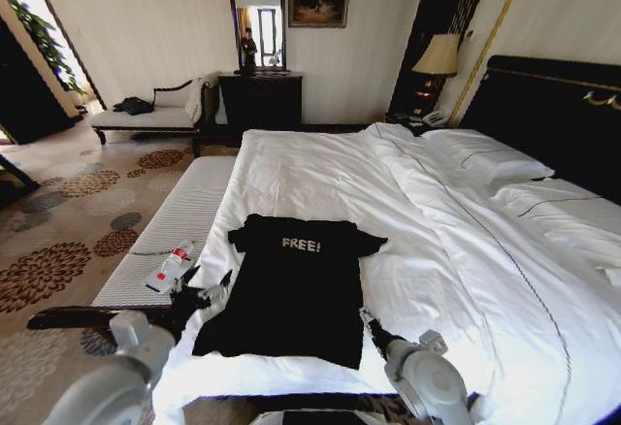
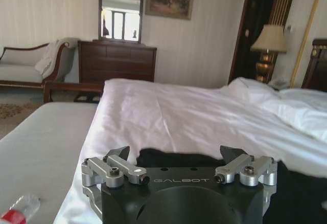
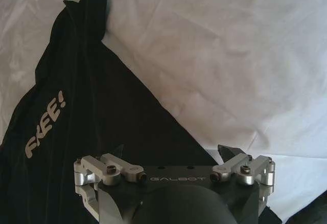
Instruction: Fold the clothes on the bed.
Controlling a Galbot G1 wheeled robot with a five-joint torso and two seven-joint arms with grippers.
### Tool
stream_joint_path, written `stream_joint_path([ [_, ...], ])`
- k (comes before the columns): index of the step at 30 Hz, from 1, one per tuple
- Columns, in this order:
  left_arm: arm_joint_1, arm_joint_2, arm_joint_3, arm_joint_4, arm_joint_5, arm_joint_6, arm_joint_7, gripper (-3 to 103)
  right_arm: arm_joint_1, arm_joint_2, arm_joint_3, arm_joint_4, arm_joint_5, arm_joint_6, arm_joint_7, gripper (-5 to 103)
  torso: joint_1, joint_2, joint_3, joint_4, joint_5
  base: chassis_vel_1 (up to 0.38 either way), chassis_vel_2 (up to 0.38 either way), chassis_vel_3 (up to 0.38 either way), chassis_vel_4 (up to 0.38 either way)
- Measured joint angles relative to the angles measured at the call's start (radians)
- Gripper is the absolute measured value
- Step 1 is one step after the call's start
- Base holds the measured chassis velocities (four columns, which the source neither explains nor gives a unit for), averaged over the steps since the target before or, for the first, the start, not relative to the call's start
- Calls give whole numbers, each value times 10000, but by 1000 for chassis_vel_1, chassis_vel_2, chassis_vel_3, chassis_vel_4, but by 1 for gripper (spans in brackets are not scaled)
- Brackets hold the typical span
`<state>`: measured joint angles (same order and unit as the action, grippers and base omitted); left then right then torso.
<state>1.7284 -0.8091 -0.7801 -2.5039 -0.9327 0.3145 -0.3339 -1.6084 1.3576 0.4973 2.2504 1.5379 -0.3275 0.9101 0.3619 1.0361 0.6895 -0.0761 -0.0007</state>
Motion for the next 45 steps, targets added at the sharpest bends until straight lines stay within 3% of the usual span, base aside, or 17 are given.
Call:
stream_joint_path([
  [8, -1433, -558, -703, 14, -2153, 300, -469, 100, 51, -32, -291, -400, -248, -35, -9, 100, 0, 0, -1, 7, 2, 0, 0, 0, 0],
  [13, -2054, -1082, -721, 21, -2695, 336, -524, 100, 54, -68, -369, -449, -278, 13, 7, 103, 0, 0, -1, 5, 2, 0, 0, 0, 0],
  [18, -2278, -1531, -533, 27, -2796, 406, -606, 100, 52, -163, -340, -391, -126, 30, 58, 95, -1, 1, -1, 5, 2, 0, 0, 0, 0],
  [20, -2360, -1736, -485, 30, -2795, 412, -640, 100, 99, -206, -312, -479, -74, 30, 86, 84, -3, 1, -1, 5, 1, 0, 0, 0, 0],
  [23, -2386, -1845, -453, 32, -2788, 423, -660, 100, 201, -229, -289, -660, -134, 34, 93, 78, -2, 0, -1, 5, 2, 0, 0, 0, 0],
  [25, -2388, -1942, -393, 33, -2769, 445, -688, 100, 354, -280, -235, -886, -157, 63, 116, 66, -3, 0, -1, 6, 2, 0, 0, 0, 0],
  [30, -2431, -1959, -338, 36, -2733, 480, -720, 100, 435, -281, -267, -965, -105, 145, 143, 53, -3, 1, -2, 4, 1, 0, 0, 0, 0],
  [32, -2446, -1958, -325, 35, -2719, 486, -728, 100, 451, -248, -311, -970, -122, 175, 144, 53, -3, 1, -1, 3, 0, 0, 0, 0, 0],
  [36, -2443, -1952, -276, 38, -2639, 506, -738, 100, 386, -168, -393, -906, -240, 260, 166, 33, -2, 0, -1, 6, 2, 0, 0, 0, 0],
  [38, -2438, -1952, -275, 37, -2625, 507, -738, 100, 331, -168, -391, -854, -257, 270, 177, 33, -2, 0, -1, 7, 2, 0, 0, 0, 0],
  [42, -2385, -1994, -267, 38, -2527, 509, -739, 100, -173, -170, -349, -392, -282, 320, 290, 11, -2, 1, -1, 5, 2, 0, 0, 0, 0],
  [45, -2350, -2045, -256, 38, -2446, 508, -739, 100, -286, -142, -350, -240, -293, 334, 311, 6, -3, 1, -2, 4, 2, 0, 0, 0, 0],
])
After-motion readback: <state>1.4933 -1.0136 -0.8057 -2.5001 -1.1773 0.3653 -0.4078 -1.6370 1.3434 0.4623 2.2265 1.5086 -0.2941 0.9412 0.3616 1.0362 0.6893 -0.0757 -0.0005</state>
